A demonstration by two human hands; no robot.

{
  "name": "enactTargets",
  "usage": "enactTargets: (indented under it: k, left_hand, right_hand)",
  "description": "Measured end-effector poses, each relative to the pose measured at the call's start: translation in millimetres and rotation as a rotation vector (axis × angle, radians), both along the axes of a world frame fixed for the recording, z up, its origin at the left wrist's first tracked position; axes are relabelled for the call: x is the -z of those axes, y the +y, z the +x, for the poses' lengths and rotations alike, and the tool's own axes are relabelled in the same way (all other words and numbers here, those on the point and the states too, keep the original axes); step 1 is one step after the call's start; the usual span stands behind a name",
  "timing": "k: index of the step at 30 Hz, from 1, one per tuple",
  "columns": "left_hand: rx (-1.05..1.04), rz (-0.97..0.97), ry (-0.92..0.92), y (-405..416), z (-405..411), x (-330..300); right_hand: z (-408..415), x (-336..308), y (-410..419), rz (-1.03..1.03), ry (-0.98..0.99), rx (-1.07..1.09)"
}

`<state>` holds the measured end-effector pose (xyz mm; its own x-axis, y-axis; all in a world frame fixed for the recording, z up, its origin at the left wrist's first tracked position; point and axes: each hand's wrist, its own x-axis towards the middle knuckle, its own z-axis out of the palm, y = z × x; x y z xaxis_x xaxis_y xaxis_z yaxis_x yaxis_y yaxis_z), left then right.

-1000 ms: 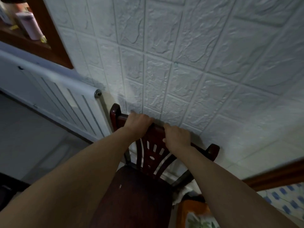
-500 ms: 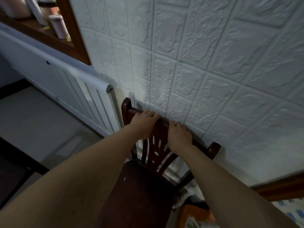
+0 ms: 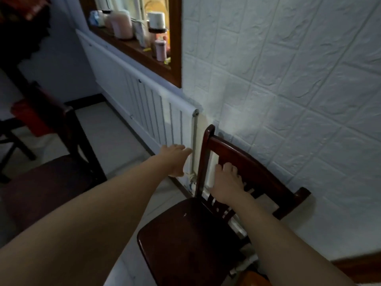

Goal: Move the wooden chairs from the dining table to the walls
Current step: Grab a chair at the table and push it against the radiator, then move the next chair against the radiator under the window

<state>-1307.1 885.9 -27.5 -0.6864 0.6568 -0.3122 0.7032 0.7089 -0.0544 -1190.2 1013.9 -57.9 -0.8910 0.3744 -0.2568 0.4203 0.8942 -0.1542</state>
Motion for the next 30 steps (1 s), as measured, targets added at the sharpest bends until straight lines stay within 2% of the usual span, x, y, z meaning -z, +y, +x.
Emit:
enactTargets:
  k: [7,14,20,30]
  left_hand:
    - [-0.169,0.058,-0.044,-135.5,-9.0,-12.8]
    - [-0.309,0.029,-0.086,-288.0,-12.4,-25.0]
    - [-0.438,0.077,-0.065,-411.6,-15.7,-21.5]
    - [-0.616,0.077,-0.023,-538.6,-24.7,-12.4]
  right_hand:
    - [-21.9,-11.2,-109.3,-0.022,-0.012,-0.131]
    - [-55.7,-19.7,-245.7,-0.028,-0.035,-0.291]
    - [-82.6,-26.6,-356.0,0.024,-0.006,-0.419]
    - [-128.9,-30.9,-465.3,0.021,0.001,-0.587]
